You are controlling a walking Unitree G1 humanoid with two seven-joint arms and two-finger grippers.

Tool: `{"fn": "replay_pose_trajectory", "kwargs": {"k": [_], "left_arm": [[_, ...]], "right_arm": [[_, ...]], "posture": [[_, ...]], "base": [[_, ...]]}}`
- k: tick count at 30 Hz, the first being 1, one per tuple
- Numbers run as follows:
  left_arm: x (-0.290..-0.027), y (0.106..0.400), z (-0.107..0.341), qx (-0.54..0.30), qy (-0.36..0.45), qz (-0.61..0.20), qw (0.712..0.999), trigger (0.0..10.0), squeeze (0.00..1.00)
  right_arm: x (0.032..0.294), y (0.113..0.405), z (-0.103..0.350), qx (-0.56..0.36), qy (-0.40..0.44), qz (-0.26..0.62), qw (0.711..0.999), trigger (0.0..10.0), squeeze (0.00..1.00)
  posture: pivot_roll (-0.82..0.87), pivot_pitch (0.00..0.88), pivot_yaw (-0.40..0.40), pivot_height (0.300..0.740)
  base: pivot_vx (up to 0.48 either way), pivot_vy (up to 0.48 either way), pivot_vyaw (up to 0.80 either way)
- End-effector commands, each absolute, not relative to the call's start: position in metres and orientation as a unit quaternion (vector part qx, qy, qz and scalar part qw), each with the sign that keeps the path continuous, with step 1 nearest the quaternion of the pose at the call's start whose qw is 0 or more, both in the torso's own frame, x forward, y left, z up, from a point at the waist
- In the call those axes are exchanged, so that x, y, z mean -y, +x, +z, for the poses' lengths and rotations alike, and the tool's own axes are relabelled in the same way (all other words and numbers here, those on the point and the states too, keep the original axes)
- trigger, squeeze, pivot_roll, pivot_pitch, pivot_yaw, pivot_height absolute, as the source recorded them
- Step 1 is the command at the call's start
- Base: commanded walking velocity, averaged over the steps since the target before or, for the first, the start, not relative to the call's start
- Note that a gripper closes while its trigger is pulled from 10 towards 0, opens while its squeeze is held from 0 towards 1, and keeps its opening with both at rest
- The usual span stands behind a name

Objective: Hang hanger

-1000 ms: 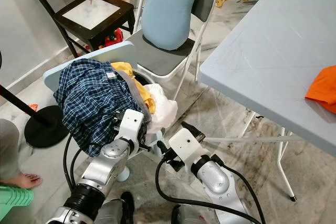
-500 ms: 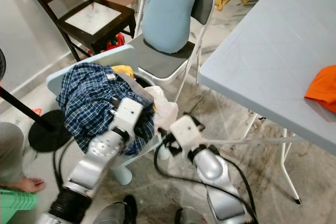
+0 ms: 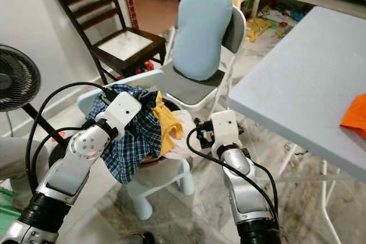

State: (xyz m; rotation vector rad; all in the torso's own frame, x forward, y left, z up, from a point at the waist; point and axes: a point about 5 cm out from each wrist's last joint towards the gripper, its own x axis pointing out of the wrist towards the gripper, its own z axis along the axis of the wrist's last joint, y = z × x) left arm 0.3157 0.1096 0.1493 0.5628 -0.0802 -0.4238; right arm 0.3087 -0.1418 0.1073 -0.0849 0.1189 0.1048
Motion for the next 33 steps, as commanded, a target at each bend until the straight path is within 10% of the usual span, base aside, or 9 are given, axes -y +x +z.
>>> {"fn": "replay_pose_trajectory", "kwargs": {"k": [1,9,10,11,13,14,15,20,33], "left_arm": [[-0.112,0.308,0.136,0.021,0.264,-0.178,0.948,0.0,0.0],[-0.118,0.284,0.095,-0.053,0.179,-0.134,0.973,0.0,0.0],[-0.119,0.281,0.092,-0.059,0.166,-0.125,0.976,4.0,0.0],[-0.12,0.279,0.091,-0.062,0.155,-0.118,0.979,4.5,0.0],[-0.122,0.278,0.09,-0.061,0.139,-0.108,0.983,1.5,0.0],[-0.121,0.277,0.091,-0.061,0.136,-0.109,0.983,2.0,0.0],[-0.122,0.279,0.095,-0.055,0.132,-0.098,0.985,6.0,0.0],[-0.114,0.287,0.112,-0.016,0.147,-0.115,0.982,10.0,0.0],[-0.099,0.291,0.119,-0.007,0.12,-0.138,0.983,10.0,0.0]], "right_arm": [[0.152,0.308,0.109,-0.05,-0.017,0.018,0.998,10.0,0.0],[0.178,0.299,0.103,-0.052,0.006,-0.033,0.998,10.0,0.0],[0.181,0.298,0.103,-0.052,0.006,-0.038,0.998,10.0,0.0],[0.185,0.297,0.103,-0.053,0.007,-0.043,0.998,10.0,0.0],[0.191,0.295,0.101,-0.058,0.011,-0.053,0.997,10.0,0.0],[0.193,0.294,0.1,-0.06,0.014,-0.056,0.997,10.0,0.0],[0.195,0.294,0.099,-0.064,0.017,-0.06,0.996,10.0,0.0],[0.191,0.295,0.1,-0.062,0.015,-0.055,0.996,10.0,0.0],[0.191,0.294,0.105,-0.058,0.008,-0.046,0.997,10.0,0.0]], "posture": [[0.01,0.0,0.07,0.74],[-0.01,0.0,0.066,0.74],[-0.01,0.0,0.06,0.74],[-0.01,0.0,0.057,0.74],[0.0,0.0,0.053,0.74],[0.0,0.0,0.053,0.74],[0.0,0.0,0.051,0.74],[0.0,0.0,0.05,0.74],[-0.04,0.006,0.045,0.74]], "base": [[0.0,0.0,0.0],[0.0,0.0,0.0],[0.0,0.0,0.0],[0.0,0.0,0.0],[0.0,0.0,0.0],[0.0,0.0,0.0],[0.0,0.0,0.0],[0.0,0.0,0.0],[0.0,0.0,0.0]]}}
